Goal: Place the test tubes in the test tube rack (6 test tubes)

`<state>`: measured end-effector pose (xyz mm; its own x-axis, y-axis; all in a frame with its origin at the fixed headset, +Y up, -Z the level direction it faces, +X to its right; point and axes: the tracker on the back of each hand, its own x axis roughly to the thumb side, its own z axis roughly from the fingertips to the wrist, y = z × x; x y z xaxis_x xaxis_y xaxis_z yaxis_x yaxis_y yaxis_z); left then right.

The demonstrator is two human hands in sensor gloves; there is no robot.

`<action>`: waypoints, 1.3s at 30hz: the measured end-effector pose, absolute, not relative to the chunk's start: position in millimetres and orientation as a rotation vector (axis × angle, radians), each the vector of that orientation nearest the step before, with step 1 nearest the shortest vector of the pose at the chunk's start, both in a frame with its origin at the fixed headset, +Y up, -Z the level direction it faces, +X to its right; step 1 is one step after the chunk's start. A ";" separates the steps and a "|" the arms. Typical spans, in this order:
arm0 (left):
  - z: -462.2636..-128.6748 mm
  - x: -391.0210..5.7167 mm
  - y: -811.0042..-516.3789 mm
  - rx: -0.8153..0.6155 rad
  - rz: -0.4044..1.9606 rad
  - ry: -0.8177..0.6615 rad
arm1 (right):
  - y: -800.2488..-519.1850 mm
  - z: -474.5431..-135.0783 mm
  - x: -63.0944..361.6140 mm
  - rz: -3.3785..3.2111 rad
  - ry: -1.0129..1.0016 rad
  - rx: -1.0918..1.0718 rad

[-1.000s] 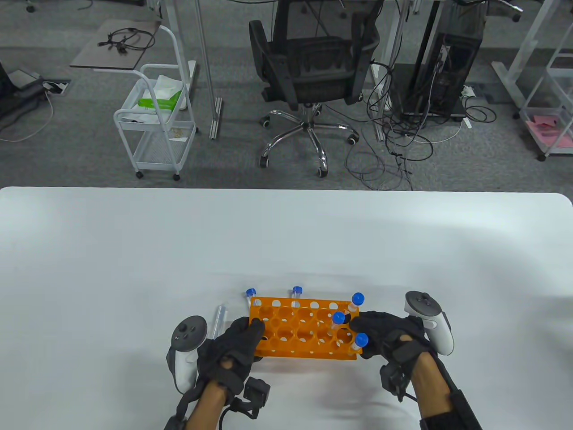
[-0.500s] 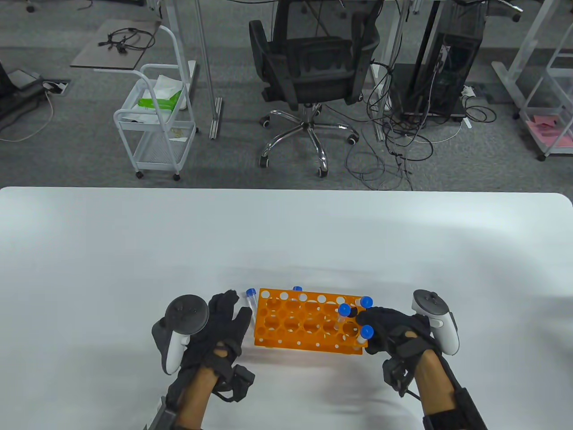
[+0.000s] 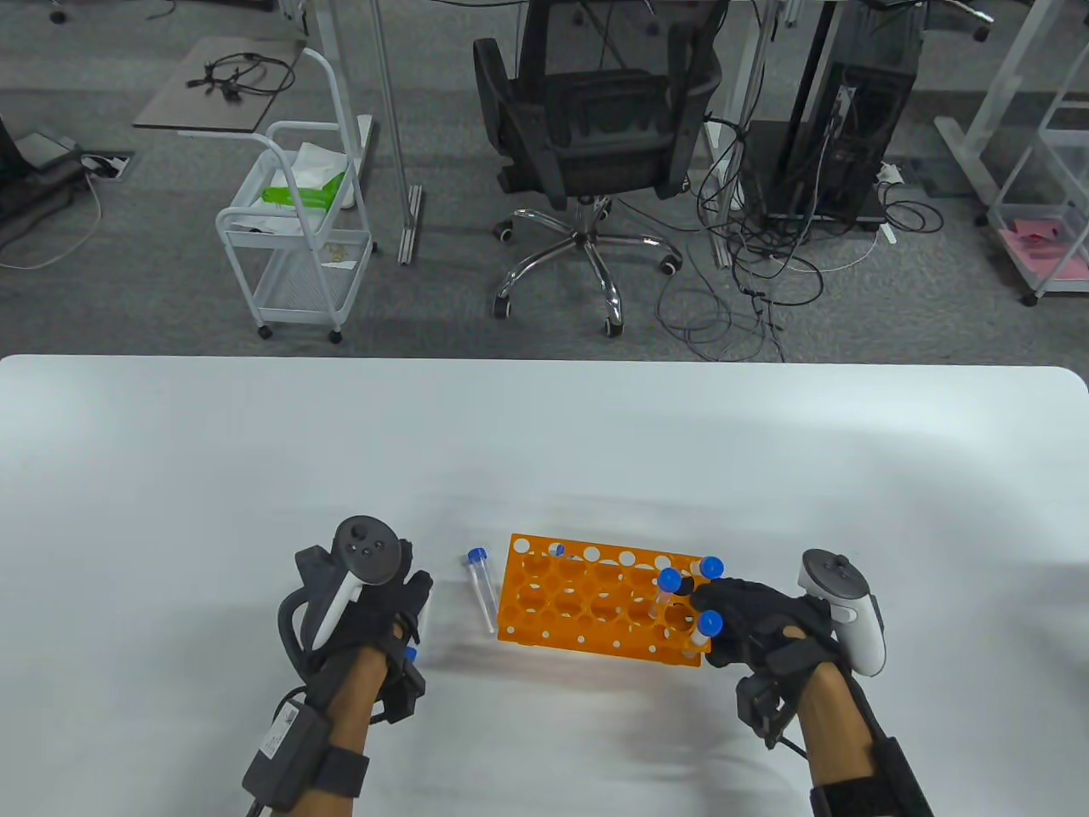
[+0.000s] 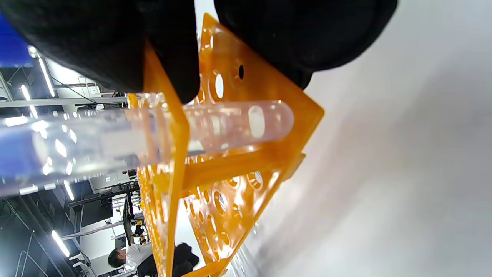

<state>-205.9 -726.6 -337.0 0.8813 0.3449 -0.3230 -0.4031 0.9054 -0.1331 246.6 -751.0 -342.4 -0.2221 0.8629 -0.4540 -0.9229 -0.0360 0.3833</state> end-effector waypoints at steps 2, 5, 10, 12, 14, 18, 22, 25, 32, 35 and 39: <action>-334.2 -206.7 -731.4 -0.233 0.319 0.326 | -751.0 -342.4 247.1 1.654 0.712 -0.115; -330.7 -205.6 -741.2 -0.300 0.262 0.356 | -750.7 -342.7 247.7 1.663 0.709 -0.121; -328.0 -201.6 -753.5 -0.368 0.184 0.370 | -751.2 -341.6 248.5 1.655 0.706 -0.125; -328.1 -199.6 -756.9 -0.392 0.171 0.369 | -751.7 -341.6 248.8 1.654 0.705 -0.125; -328.7 -196.8 -761.6 -0.412 0.136 0.365 | -751.8 -341.6 249.0 1.651 0.706 -0.124; -332.0 -187.9 -765.5 -0.391 0.054 0.367 | -752.3 -342.0 249.6 1.649 0.705 -0.122; -333.6 -182.5 -767.7 -0.403 0.061 0.366 | -752.5 -341.6 250.2 1.657 0.701 -0.124; -333.4 -181.1 -768.5 -0.415 0.052 0.373 | -753.0 -341.7 250.2 1.659 0.702 -0.126; -332.8 -190.2 -764.6 -0.401 0.154 0.392 | -753.5 -342.5 250.9 1.665 0.704 -0.126; -332.5 -194.3 -757.6 -0.366 0.200 0.397 | -753.5 -342.2 251.8 1.654 0.700 -0.129; -329.9 -197.2 -740.8 -0.294 0.276 0.391 | -753.1 -342.6 252.0 1.648 0.699 -0.123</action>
<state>-197.2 -740.8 -329.9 0.8886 0.2055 -0.4100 -0.3173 0.9209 -0.2262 252.0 -753.1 -342.6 -0.2158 0.8630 -0.4568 -0.9284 -0.0363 0.3698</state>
